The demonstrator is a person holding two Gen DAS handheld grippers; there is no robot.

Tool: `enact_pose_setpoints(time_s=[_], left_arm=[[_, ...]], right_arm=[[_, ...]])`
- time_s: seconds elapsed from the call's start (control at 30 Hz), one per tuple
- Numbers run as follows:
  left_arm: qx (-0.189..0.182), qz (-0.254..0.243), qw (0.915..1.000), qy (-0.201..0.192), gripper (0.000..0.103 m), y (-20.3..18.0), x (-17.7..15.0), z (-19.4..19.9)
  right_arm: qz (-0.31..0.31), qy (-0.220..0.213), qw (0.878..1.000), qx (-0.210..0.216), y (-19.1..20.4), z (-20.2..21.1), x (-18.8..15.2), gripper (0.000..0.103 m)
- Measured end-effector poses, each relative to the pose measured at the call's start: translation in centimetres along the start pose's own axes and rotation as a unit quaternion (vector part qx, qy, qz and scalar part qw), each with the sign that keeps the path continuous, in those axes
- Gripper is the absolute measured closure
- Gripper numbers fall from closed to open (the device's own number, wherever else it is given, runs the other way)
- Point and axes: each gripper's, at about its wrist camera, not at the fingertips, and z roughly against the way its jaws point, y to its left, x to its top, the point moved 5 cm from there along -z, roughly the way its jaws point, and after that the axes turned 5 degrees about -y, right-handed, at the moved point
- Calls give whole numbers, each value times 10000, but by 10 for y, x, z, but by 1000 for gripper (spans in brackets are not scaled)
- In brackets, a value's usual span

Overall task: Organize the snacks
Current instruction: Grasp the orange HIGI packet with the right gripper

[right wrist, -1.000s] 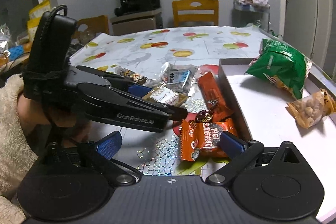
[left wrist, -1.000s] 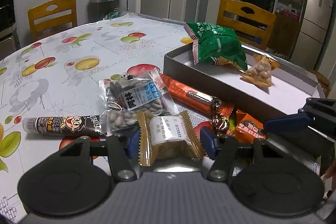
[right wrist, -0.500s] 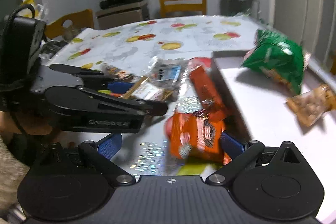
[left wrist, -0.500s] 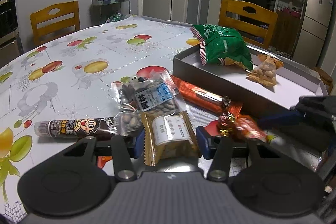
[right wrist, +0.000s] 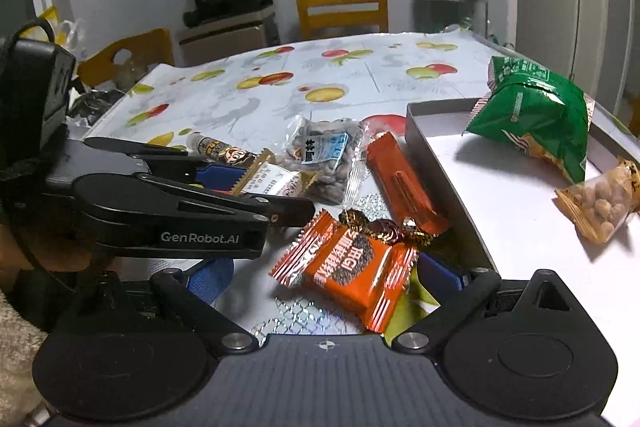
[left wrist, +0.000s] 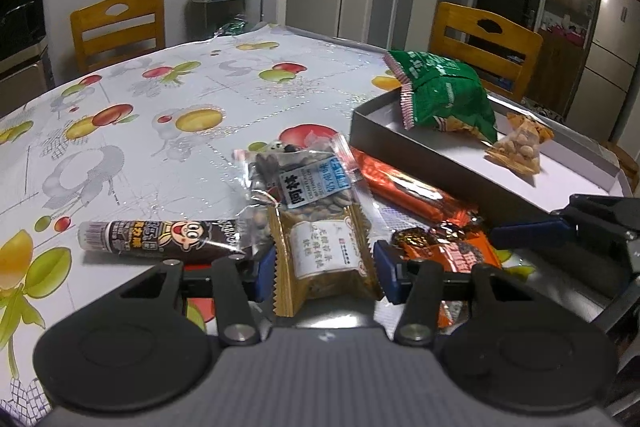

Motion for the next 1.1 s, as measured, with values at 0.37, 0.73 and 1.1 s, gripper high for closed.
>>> enact_pose_setpoints(time_s=[0.37, 0.73, 1.1], left_arm=[[-7, 32, 10000, 11, 54, 4, 0, 0], [-40, -14, 10000, 20, 54, 2, -1, -1], [-38, -46, 10000, 12, 54, 1, -1, -1]], right_arm=[[315, -184, 9988, -333, -5, -1, -2, 36], [558, -90, 9982, -198, 0, 6, -10, 25], [960, -255, 9946, -284, 8, 8, -20, 41]])
